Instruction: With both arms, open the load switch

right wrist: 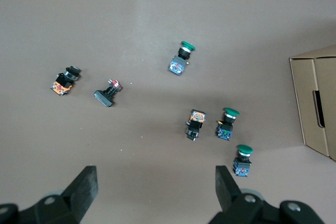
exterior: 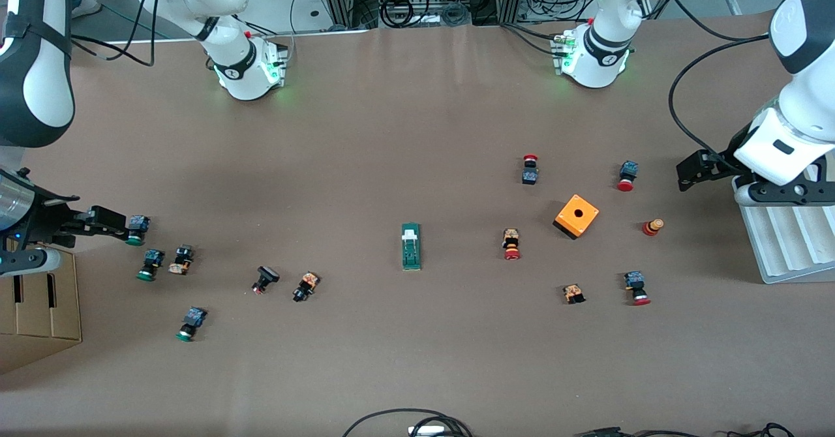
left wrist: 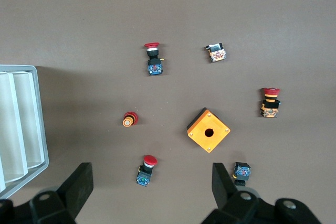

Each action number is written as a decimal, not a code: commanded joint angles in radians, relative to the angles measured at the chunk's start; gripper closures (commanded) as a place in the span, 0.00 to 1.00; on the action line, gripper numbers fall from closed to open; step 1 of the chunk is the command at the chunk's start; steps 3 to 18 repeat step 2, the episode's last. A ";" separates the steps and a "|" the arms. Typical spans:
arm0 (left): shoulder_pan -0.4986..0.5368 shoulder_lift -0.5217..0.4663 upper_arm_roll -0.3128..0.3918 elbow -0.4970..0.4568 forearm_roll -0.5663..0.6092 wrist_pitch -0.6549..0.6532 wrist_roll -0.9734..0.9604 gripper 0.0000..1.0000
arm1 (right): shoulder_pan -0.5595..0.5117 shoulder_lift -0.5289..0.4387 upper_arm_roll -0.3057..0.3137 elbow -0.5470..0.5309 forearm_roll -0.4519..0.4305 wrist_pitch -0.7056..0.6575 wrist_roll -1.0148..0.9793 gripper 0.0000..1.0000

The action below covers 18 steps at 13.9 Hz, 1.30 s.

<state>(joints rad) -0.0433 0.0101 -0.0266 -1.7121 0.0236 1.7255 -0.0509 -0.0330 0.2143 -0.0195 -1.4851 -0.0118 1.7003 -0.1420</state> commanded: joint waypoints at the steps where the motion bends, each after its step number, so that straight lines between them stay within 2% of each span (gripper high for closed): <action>1: -0.004 -0.002 0.002 0.014 -0.005 -0.020 -0.006 0.00 | -0.011 0.002 0.007 0.008 0.018 -0.013 0.004 0.00; 18: -0.004 -0.002 0.002 0.013 -0.005 -0.020 -0.007 0.00 | -0.010 0.002 0.007 0.008 0.018 -0.013 0.004 0.00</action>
